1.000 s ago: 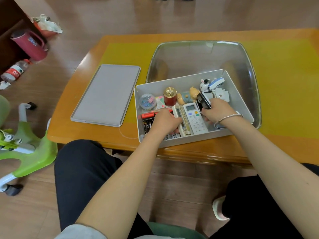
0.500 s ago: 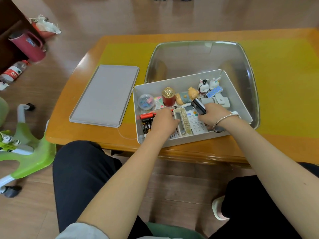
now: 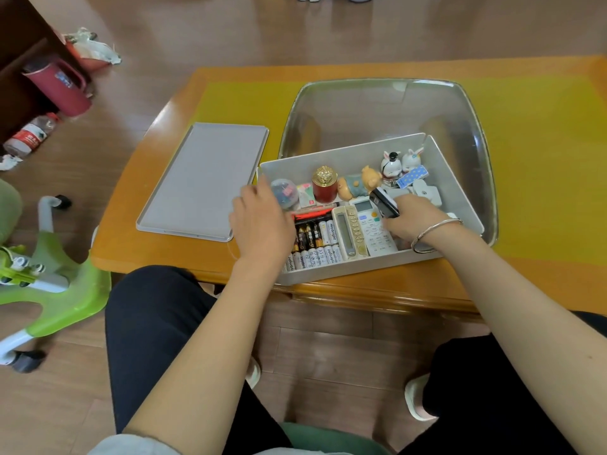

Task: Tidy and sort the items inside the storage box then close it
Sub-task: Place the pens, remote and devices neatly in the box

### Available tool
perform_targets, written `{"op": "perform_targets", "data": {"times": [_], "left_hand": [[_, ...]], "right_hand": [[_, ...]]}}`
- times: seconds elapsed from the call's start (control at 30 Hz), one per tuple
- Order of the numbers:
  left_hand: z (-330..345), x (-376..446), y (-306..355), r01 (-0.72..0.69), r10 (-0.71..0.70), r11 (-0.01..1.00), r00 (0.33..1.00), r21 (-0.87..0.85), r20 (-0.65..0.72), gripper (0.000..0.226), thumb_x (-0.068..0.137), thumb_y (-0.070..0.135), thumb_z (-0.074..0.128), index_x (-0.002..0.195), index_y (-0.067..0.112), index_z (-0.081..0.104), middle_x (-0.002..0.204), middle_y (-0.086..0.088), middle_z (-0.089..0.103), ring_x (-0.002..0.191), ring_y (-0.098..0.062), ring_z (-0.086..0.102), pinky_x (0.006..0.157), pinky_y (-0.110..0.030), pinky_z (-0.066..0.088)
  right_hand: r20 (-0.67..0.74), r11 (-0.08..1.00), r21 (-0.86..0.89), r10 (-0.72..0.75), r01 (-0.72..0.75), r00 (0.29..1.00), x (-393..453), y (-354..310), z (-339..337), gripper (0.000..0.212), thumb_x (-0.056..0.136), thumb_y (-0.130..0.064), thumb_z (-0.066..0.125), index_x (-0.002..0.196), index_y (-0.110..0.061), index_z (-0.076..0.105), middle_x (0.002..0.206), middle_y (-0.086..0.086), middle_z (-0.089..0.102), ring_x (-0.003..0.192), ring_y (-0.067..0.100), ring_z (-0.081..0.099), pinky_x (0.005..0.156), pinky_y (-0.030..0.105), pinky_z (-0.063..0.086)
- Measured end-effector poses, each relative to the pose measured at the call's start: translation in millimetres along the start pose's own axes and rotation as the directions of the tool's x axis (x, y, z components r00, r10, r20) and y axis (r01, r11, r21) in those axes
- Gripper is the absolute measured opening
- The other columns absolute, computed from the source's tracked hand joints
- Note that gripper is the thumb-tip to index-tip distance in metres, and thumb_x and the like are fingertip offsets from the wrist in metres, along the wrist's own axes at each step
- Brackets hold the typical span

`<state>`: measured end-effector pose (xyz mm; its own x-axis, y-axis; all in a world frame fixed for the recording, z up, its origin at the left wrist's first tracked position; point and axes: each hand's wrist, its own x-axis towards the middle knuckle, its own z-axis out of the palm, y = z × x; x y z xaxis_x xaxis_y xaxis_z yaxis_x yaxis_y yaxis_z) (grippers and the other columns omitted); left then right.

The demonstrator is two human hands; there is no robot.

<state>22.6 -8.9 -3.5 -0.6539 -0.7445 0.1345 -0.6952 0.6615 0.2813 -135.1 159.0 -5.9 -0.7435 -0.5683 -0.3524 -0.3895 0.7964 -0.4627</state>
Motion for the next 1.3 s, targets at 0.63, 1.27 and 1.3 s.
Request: {"op": "perform_targets", "data": {"times": [0.63,1.27,1.3], "left_hand": [[9,27,-40,0.007,0.0,0.999,0.987,-0.042,0.161,0.04,0.097,0.018,0.049,0.133,0.016,0.029,0.098,-0.011,0.065,0.072,-0.023,0.054,0.057,-0.035,0.039],[-5,13,53,-0.026,0.398,0.639,0.866,-0.769,0.303,0.02,0.097,0.029,0.055,0.114,0.019,0.052,0.094,0.002,0.069,0.062,0.0,0.063,0.064,-0.017,0.05],[-2,14,54,-0.026,0.394,0.623,0.874,-0.782,0.285,0.018,0.096,0.027,0.055,0.113,0.019,0.051,0.095,0.004,0.067,0.062,0.002,0.062,0.062,-0.015,0.05]], "right_hand": [[-0.186,0.963,0.141,-0.201,0.229,0.962,-2,-2,-1,0.028,0.079,-0.013,0.066,0.101,-0.021,0.05,0.08,-0.008,0.054,0.066,-0.002,0.048,0.054,0.0,0.034],[-0.286,0.891,0.052,-0.42,0.452,0.861,-15,-23,-14,0.045,0.069,-0.012,0.08,0.111,-0.015,0.063,0.095,-0.006,0.061,0.086,0.009,0.055,0.079,0.021,0.044],[-0.26,0.893,0.046,-0.422,0.448,0.868,-14,-20,-17,0.048,0.069,-0.015,0.08,0.113,-0.017,0.062,0.096,-0.007,0.062,0.086,0.009,0.055,0.078,0.019,0.043]]}}
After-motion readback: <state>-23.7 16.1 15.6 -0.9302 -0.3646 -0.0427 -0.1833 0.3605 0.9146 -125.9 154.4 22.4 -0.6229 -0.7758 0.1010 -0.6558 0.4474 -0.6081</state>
